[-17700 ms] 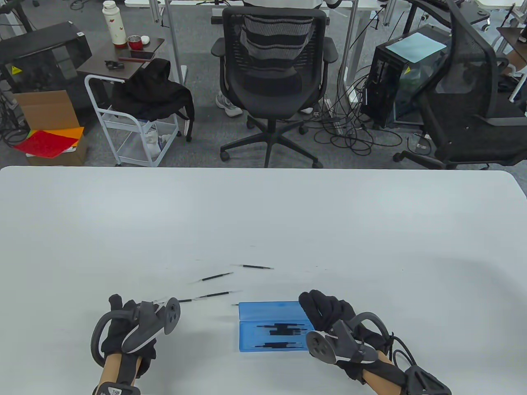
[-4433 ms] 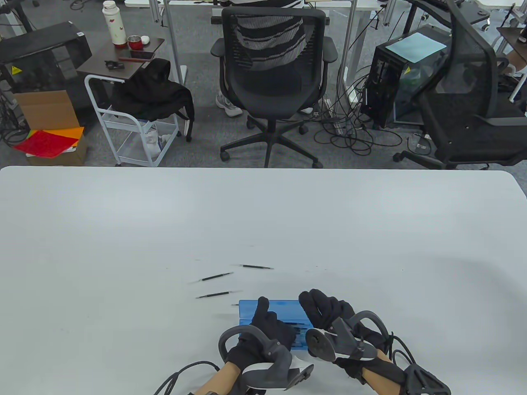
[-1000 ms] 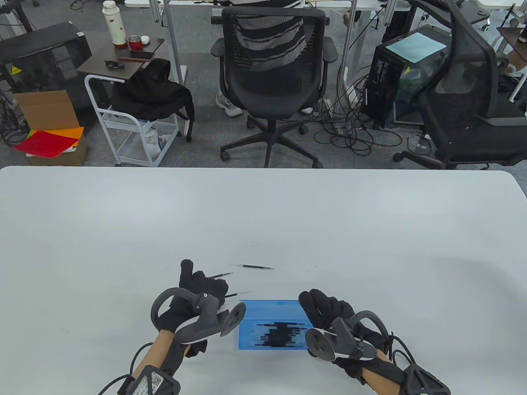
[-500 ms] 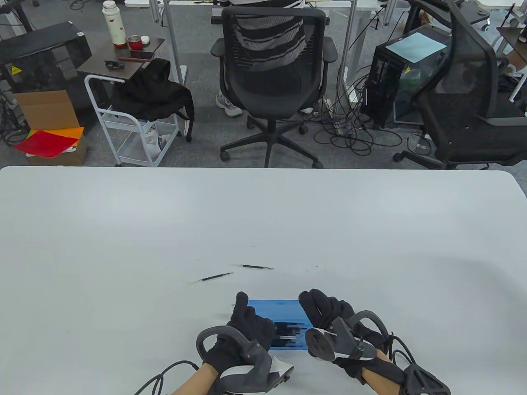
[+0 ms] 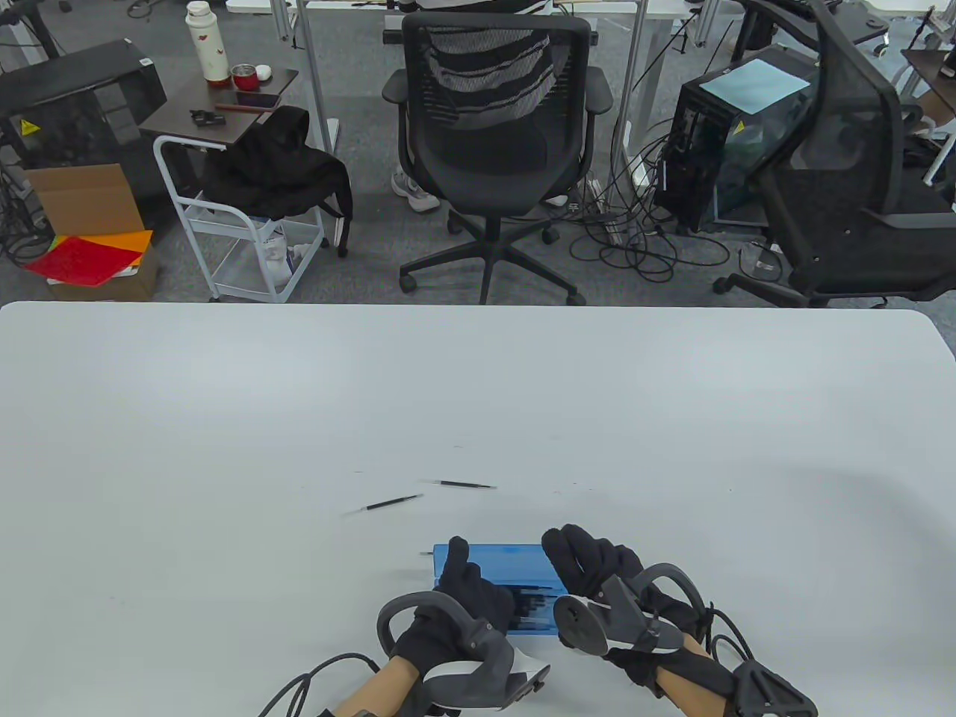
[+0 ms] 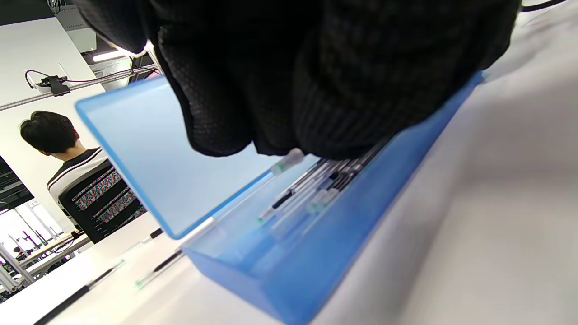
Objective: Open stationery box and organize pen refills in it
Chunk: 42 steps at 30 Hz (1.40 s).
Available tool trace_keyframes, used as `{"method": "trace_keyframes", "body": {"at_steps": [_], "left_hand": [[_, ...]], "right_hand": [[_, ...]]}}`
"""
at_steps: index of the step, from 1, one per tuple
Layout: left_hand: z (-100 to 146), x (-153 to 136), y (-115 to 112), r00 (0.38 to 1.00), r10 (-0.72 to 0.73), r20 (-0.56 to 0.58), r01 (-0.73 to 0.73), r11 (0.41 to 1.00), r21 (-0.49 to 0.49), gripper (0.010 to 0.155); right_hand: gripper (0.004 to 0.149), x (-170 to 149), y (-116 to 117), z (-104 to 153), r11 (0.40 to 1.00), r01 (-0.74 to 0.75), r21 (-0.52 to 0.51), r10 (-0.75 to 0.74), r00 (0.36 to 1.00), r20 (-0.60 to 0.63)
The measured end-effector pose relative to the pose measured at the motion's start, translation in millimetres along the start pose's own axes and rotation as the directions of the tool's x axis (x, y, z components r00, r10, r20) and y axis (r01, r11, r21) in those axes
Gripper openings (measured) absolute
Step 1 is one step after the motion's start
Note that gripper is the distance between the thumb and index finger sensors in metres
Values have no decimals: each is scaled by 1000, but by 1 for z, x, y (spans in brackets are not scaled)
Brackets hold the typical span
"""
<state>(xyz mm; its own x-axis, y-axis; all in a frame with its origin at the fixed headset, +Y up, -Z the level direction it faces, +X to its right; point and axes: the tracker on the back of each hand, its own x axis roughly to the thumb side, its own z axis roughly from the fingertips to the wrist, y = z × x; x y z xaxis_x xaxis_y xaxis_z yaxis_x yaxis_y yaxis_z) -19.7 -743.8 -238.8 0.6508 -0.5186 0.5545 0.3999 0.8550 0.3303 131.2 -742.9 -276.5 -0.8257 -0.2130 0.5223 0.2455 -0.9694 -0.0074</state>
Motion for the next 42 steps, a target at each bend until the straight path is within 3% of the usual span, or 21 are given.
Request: {"method": "trace_keyframes", "body": {"at_steps": [8,14,19,23,30,42], "left_hand": [[-2,0,0,1000,17,19,-17,1000,4,56],[3,-13,18,996,85,11,-85,995,58,54],[11,-44,41,984,160,-75,-144,973,179,52],[9,-77,45,959,213,-188,-173,963,205,50],[-8,-122,17,912,291,-288,-271,957,108,49],[-42,-139,-47,891,371,-263,-409,906,-107,50]], "right_hand": [[121,0,0,0,1000,1,0,-1,1000,0],[120,0,0,0,1000,-3,-1,3,1000,0],[120,0,0,0,1000,-2,-1,2,1000,0],[120,0,0,0,1000,-4,-2,4,1000,-1],[120,1,0,0,1000,-5,-2,5,1000,-2],[120,1,0,0,1000,-6,-1,6,1000,-3]]}}
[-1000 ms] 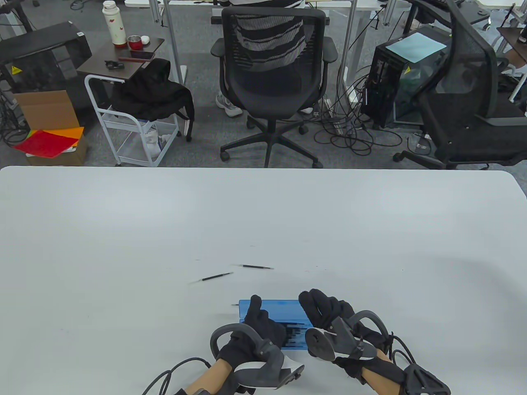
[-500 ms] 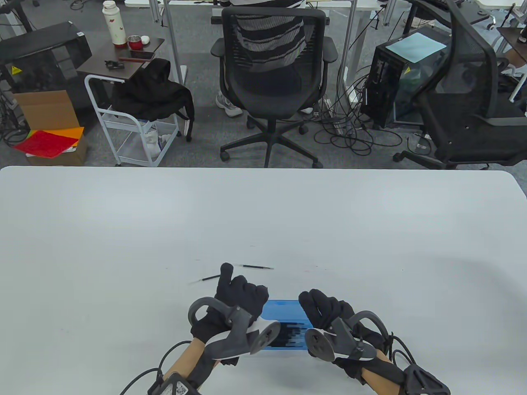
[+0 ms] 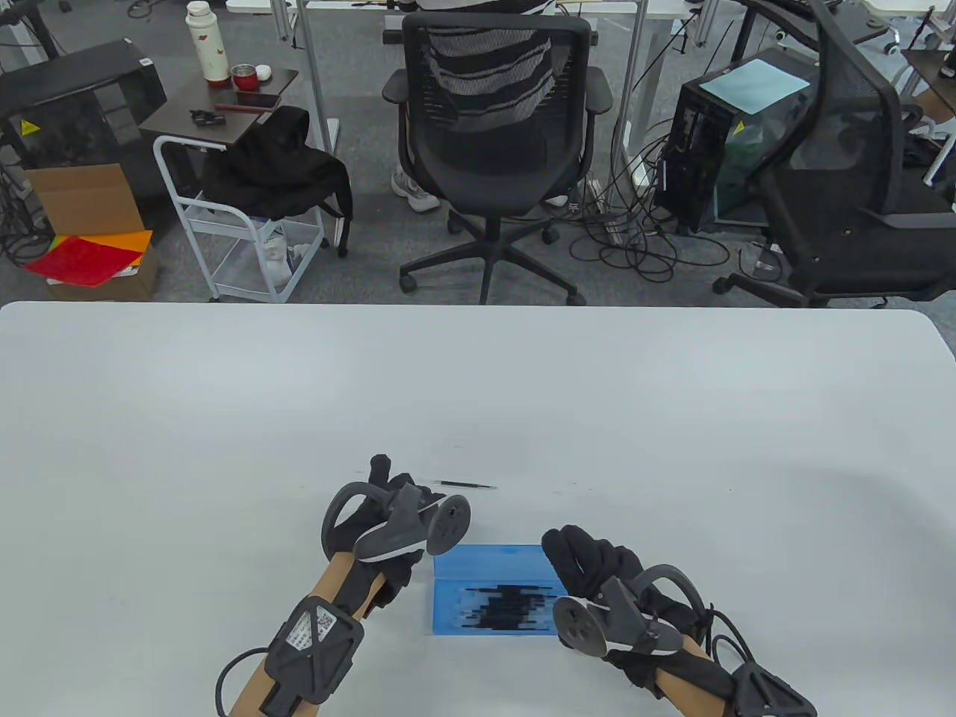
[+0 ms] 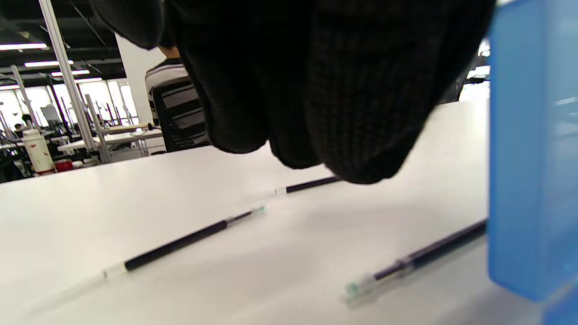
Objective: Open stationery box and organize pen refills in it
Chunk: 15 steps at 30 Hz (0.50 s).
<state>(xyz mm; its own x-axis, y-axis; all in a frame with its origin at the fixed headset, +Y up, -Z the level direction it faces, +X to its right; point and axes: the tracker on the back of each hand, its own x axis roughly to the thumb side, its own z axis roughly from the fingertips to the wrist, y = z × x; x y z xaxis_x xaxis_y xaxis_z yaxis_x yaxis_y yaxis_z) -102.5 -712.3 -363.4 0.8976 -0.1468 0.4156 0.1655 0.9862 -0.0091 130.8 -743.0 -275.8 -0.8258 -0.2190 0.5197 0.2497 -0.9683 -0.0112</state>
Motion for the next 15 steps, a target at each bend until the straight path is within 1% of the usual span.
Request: {"method": "trace_keyframes", "body": {"at_steps": [3,7,12,15], "left_hand": [[-7,0,-11,1000,8,12,-7,999,-54,52],[-13,0,-22,1000,8,21,-7,997,-82,53],[-14,5,-23,998,29,59,-23,994,-104,55],[-14,8,-22,998,0,67,7,995,-103,54]], "right_hand": [[120,0,0,0,1000,-1,0,1,1000,0],[120,0,0,0,1000,-2,0,2,1000,1],[120,0,0,0,1000,-1,0,1,1000,2],[120,0,0,0,1000,-1,-1,1,1000,2]]}}
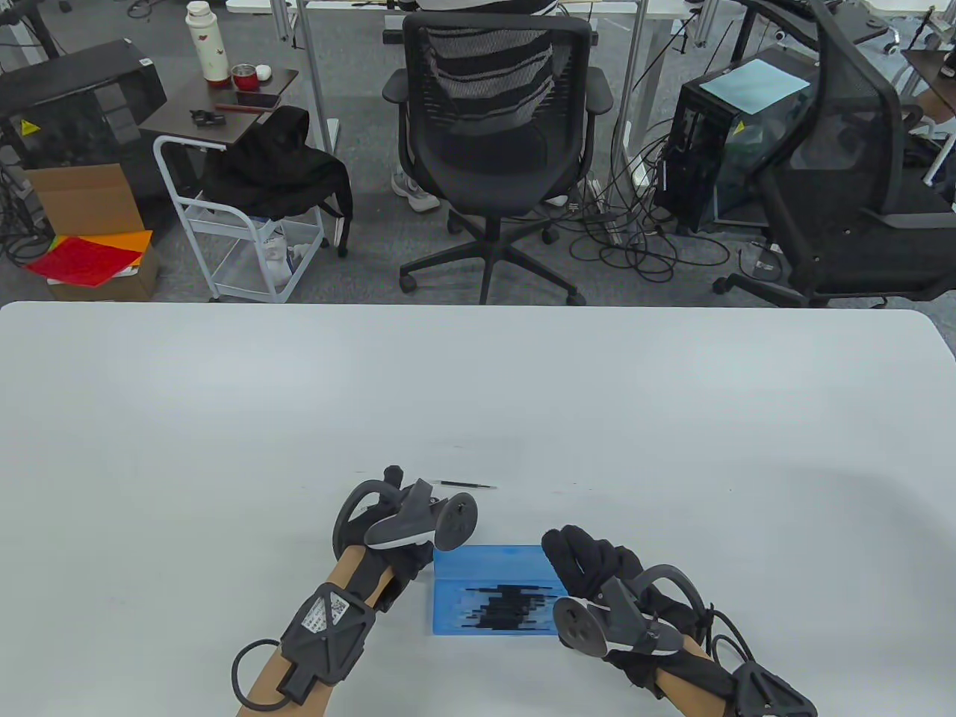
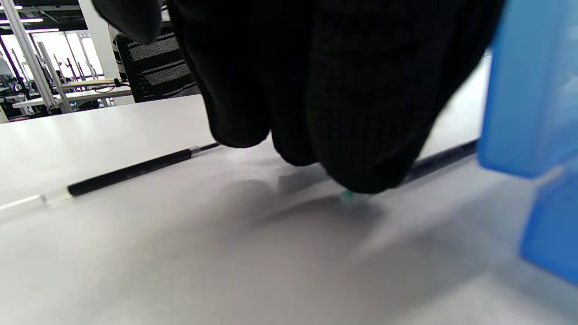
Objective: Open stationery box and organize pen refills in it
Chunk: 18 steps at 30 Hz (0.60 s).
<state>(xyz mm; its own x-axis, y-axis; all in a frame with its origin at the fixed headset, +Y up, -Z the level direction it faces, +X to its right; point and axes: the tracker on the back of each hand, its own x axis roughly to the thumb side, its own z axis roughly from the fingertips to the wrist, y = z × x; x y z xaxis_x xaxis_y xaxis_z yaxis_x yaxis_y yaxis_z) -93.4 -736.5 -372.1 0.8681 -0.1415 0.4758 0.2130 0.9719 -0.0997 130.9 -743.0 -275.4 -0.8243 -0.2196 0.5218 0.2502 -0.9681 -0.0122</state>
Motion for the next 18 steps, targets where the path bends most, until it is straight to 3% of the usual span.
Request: {"method": "trace_keyframes", "body": {"at_steps": [18], "left_hand": [[4,-1,-6,999,49,24,-50,999,22,51]], "right_hand": [[120,1,0,1,1000,-3,0,3,1000,-2]]}}
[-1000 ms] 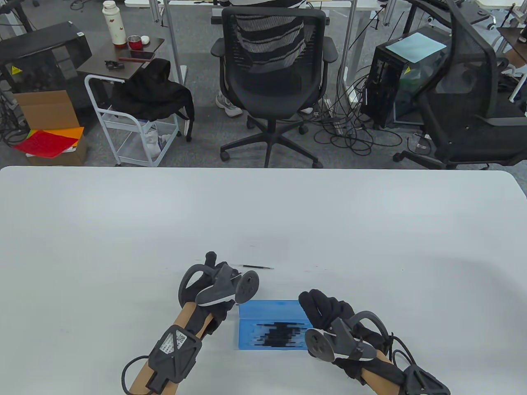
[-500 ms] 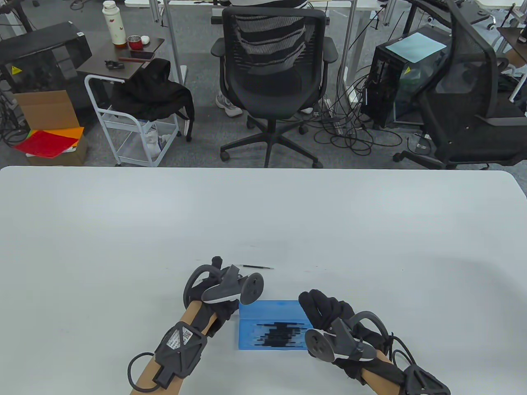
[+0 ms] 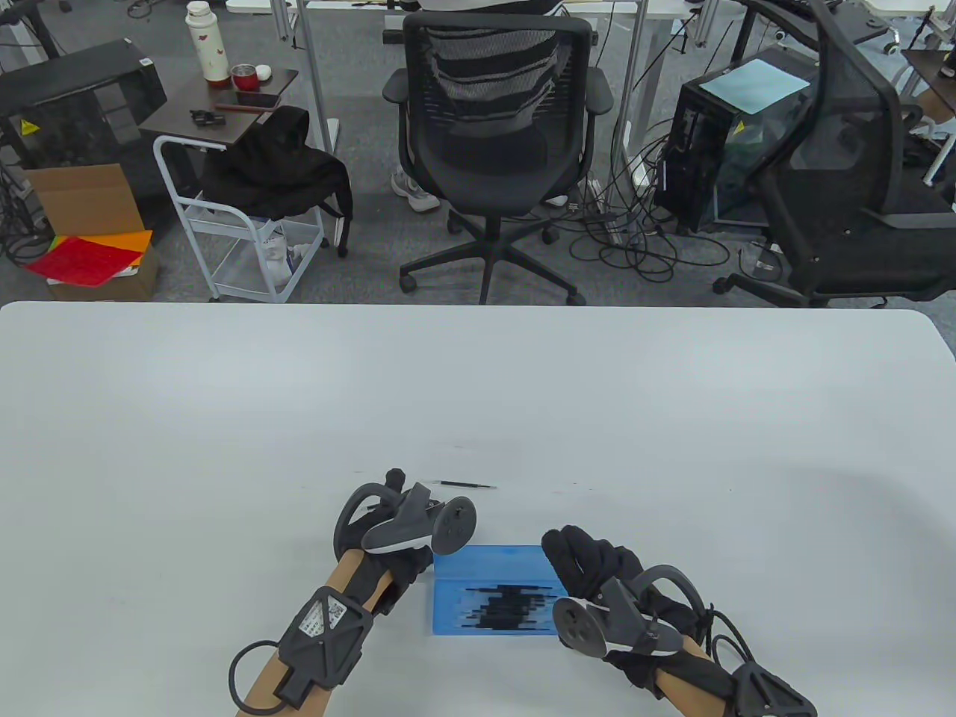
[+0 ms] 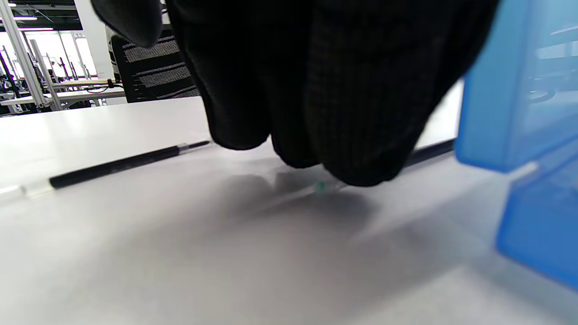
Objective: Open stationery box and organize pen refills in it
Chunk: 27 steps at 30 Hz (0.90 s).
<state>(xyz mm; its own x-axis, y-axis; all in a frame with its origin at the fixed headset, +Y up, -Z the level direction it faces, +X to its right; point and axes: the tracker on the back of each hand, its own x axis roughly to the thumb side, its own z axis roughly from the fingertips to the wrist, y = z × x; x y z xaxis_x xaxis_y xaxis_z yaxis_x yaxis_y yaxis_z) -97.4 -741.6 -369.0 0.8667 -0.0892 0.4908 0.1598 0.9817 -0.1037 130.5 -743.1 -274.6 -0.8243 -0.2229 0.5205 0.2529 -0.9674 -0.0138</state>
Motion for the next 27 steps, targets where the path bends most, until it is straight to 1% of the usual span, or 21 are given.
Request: {"method": "trace_keyframes", "body": {"at_steps": [2,3,10,21,23,27], "left_hand": [[0,0,-4,1000,-8,-1,8,1000,3,50],[1,0,-3,1000,-1,1,1,1000,19,49],[0,0,-5,1000,7,16,-7,1000,29,46],[3,1,-7,999,-8,37,7,999,39,49],[4,-1,-5,1000,-5,24,4,999,45,50],[12,-9,10,1000,19,-16,-18,995,101,50]], "right_hand": [[120,0,0,0,1000,0,0,0,1000,0],[120,0,0,0,1000,0,0,0,1000,0],[120,0,0,0,1000,-2,0,2,1000,0],[120,0,0,0,1000,-8,-1,8,1000,-1],[120,1,0,0,1000,-7,-1,7,1000,0],[120,0,0,0,1000,-4,0,4,1000,0]]}}
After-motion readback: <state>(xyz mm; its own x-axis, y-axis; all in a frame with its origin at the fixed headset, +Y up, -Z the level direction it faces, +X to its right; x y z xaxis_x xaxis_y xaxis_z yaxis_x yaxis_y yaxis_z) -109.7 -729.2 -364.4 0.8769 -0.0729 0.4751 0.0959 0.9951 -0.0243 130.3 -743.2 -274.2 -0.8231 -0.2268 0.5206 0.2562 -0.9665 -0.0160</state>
